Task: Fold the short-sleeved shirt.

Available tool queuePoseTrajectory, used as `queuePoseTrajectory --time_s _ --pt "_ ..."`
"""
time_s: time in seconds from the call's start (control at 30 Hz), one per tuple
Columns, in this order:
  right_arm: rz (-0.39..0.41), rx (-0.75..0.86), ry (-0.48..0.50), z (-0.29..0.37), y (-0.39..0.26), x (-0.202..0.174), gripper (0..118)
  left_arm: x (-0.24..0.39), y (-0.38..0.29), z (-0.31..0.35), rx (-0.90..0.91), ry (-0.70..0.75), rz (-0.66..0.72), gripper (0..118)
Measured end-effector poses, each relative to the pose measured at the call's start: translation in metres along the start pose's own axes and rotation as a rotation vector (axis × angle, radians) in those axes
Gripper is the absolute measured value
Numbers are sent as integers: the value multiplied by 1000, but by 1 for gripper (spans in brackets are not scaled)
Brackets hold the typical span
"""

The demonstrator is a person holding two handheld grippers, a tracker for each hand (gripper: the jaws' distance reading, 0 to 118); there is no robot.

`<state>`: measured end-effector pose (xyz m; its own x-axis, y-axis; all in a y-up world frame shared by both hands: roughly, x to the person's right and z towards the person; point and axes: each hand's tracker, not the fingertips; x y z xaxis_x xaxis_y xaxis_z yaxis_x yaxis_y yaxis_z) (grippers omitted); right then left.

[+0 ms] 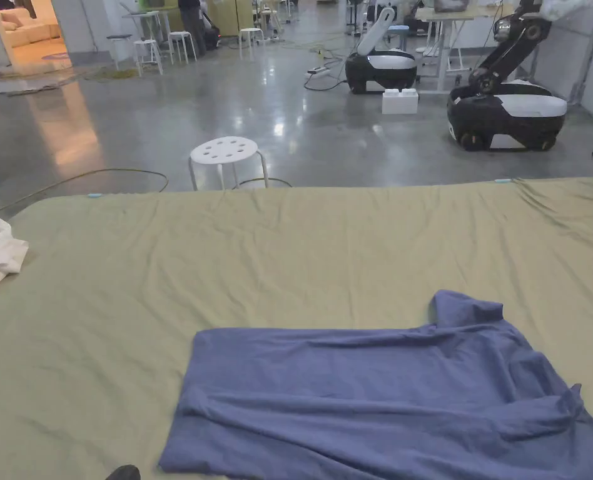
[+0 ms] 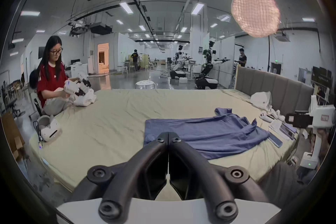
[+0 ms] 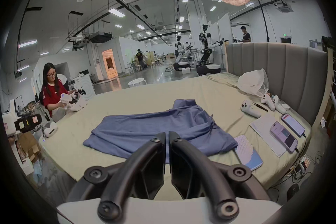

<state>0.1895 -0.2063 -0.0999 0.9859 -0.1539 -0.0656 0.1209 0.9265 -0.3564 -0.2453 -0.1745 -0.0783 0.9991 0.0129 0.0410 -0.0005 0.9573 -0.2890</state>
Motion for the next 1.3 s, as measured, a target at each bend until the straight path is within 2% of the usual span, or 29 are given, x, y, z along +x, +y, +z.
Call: queuePoseTrajectory --time_s 0.13,0.23,0.27,0.3,0.33,0.37,0.4,0.43,0.57,0.7,0.8,0.87,1.0,1.03,1.07,1.1,1.13,1.2,1.3 --pt "31 -19 18 -7 2 -5 0 3 -6 -12 -22 -36 -13 0" --pt "33 -29 32 -11 4 -5 0 -7 -9 -44 -82 -38 67 3" --pt "40 -34 34 -11 4 -5 0 -12 -12 -58 -133 -35 90 15" --pt "43 -36 33 -11 3 -4 0 -19 -16 -74 -159 -61 112 20" --pt "45 -42 31 -12 2 -3 0 -28 -23 -96 -197 -78 140 20" --pt "42 -52 32 -11 1 -1 0 -36 -32 -120 -253 -85 180 47" --pt "40 -62 31 -10 -1 1 0 -43 -42 -143 -294 -95 221 62" --pt "36 -71 18 -7 -4 3 0 -51 -53 -166 -334 -89 252 64" --pt "15 -122 -26 4 -18 18 0 -66 -85 -243 -467 10 266 57" --pt "9 -175 -82 8 -28 36 0 -76 -100 -281 -515 88 240 46" --pt "-10 -207 -104 3 -31 48 0 -77 -102 -287 -521 82 262 25" --pt "-27 -224 -105 -6 -32 55 0 -71 -99 -288 -535 53 205 7" --pt "-48 -254 -108 -42 -15 53 3 -57 -99 -297 -579 64 166 3" --pt "-75 -276 -100 -58 -13 62 16 -57 -99 -299 -592 69 155 3" --pt "-110 -321 -92 -78 -12 70 53 -57 -99 -300 -605 65 138 3" --pt "-132 -324 -97 -96 -12 79 76 -56 -99 -301 -613 58 120 3" --pt "-154 -319 -100 -116 -13 89 80 -57 -98 -301 -619 53 109 3" --pt "-188 -335 -131 -155 -22 119 79 -57 -97 -302 -629 46 99 3" --pt "-178 -427 -256 -209 -31 148 79 -59 -96 -302 -633 44 112 3"
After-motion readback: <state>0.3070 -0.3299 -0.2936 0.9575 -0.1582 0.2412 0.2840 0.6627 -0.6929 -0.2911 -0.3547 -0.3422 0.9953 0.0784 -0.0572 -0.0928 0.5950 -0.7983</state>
